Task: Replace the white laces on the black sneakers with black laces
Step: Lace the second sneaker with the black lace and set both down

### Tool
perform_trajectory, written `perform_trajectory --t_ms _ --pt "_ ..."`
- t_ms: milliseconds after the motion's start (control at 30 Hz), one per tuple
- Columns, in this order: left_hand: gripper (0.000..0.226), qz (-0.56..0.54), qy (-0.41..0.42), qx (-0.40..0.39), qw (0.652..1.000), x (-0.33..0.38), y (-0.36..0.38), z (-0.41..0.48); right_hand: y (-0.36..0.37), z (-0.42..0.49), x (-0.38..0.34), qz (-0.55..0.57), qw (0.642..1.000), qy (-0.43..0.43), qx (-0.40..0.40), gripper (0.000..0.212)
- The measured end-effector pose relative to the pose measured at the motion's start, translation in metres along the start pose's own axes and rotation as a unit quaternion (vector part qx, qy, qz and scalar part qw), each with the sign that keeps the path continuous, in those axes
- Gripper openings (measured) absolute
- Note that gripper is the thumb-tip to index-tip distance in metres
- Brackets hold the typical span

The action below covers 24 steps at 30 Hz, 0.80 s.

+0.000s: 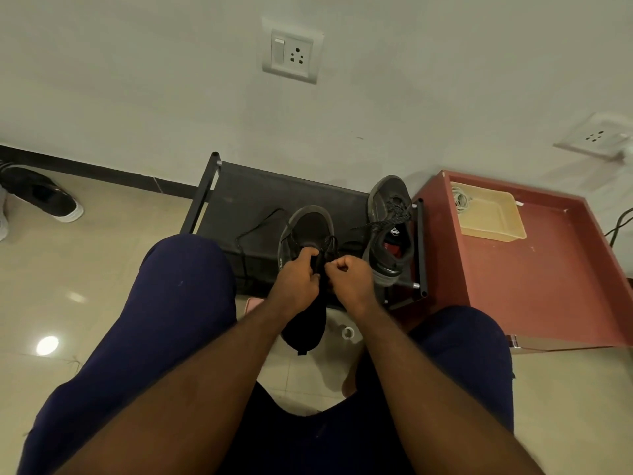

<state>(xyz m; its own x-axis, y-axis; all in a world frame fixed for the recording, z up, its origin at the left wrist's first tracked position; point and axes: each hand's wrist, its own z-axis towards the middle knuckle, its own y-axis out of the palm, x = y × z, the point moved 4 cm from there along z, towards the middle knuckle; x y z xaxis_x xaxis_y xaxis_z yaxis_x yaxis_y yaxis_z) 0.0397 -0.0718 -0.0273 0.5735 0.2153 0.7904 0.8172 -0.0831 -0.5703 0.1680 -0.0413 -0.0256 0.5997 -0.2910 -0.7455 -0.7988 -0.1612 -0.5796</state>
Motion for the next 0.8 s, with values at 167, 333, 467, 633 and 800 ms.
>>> perform_trajectory --t_ms 167,333,467,633,800 --pt "0.072 -0.005 0.004 -0.009 1.000 0.002 0.001 -0.003 0.005 0.002 -0.001 0.009 1.000 0.006 0.015 0.017" --pt "0.079 -0.007 0.002 -0.025 1.000 0.004 0.000 -0.005 0.003 0.004 -0.015 0.016 0.999 -0.024 0.046 0.012" --pt "0.080 -0.003 -0.005 -0.022 1.000 0.003 0.000 -0.005 0.002 0.021 -0.020 0.003 1.000 0.018 0.015 0.021" --pt "0.082 -0.005 -0.017 -0.022 1.000 0.000 0.000 -0.003 -0.008 0.029 -0.022 0.025 0.993 0.085 -0.084 0.018" --pt "0.081 -0.005 -0.012 -0.026 1.000 0.001 -0.001 -0.002 0.000 0.025 -0.017 -0.005 0.996 0.046 -0.075 0.018"
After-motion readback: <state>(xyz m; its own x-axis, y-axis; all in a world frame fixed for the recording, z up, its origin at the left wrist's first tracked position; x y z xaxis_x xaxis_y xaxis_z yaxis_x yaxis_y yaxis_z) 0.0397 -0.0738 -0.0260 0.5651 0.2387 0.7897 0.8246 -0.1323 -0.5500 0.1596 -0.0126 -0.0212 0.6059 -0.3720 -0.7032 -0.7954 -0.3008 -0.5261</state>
